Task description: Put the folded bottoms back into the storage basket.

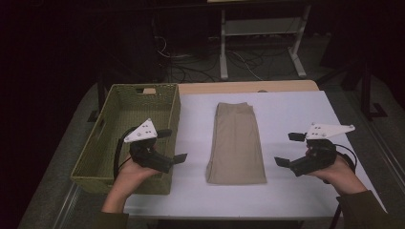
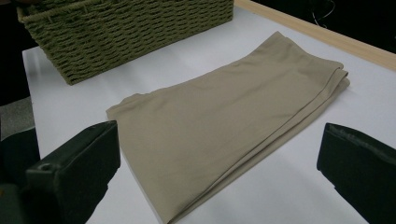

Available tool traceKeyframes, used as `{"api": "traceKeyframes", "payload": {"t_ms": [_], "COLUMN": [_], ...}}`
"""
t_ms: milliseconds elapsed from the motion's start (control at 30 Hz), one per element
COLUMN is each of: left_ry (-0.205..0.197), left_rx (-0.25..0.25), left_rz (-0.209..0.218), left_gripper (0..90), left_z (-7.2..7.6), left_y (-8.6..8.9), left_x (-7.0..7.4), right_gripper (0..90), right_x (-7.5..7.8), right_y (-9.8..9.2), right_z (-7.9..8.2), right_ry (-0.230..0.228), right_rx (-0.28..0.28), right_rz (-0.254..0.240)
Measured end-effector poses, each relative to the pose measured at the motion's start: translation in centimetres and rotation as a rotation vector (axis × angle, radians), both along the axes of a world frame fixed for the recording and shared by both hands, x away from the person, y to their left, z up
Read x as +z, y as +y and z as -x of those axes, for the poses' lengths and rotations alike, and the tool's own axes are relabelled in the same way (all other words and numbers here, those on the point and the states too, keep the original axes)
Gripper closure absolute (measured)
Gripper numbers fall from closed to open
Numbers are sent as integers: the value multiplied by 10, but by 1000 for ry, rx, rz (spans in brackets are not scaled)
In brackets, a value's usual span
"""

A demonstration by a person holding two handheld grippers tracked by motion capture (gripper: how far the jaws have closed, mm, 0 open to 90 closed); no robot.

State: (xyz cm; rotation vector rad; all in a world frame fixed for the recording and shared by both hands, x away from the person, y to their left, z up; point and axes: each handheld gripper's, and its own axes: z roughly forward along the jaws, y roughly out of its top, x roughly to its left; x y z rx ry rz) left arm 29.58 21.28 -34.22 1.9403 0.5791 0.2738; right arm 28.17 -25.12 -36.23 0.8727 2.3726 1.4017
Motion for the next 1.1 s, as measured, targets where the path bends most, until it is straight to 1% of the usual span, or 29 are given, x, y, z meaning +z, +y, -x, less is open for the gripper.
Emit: {"api": "traceKeyframes", "payload": {"t_ms": [267, 367, 567, 667, 833, 900, 1000, 1100], "left_ry": [7, 10, 11, 15, -1, 0, -10, -3], "left_rx": [7, 15, 6, 5, 2, 2, 10, 10], "left_rz": [16, 19, 25, 21, 38, 33, 34, 41], "left_gripper": [5, 5, 5, 6, 7, 7, 7, 8], "left_z": [0, 0, -1, -1, 1, 1, 2, 1], "left_y": [2, 2, 2, 2, 4, 3, 4, 4], "left_x": [0, 0, 0, -1, 0, 0, 0, 0], "right_gripper": [0, 0, 0, 0, 0, 0, 0, 0], "right_x": [-2, -3, -7, -10, -15, -17, -20, -22], "right_y": [-1, 0, 0, 0, 2, 2, 2, 1], "right_z": [1, 1, 1, 1, 1, 1, 1, 0], "right_ry": [-3, 2, 9, 16, 22, 25, 35, 44], "right_rx": [-4, 1, 5, 6, 15, 17, 19, 24], "right_rz": [4, 12, 17, 11, 20, 18, 11, 11]}}
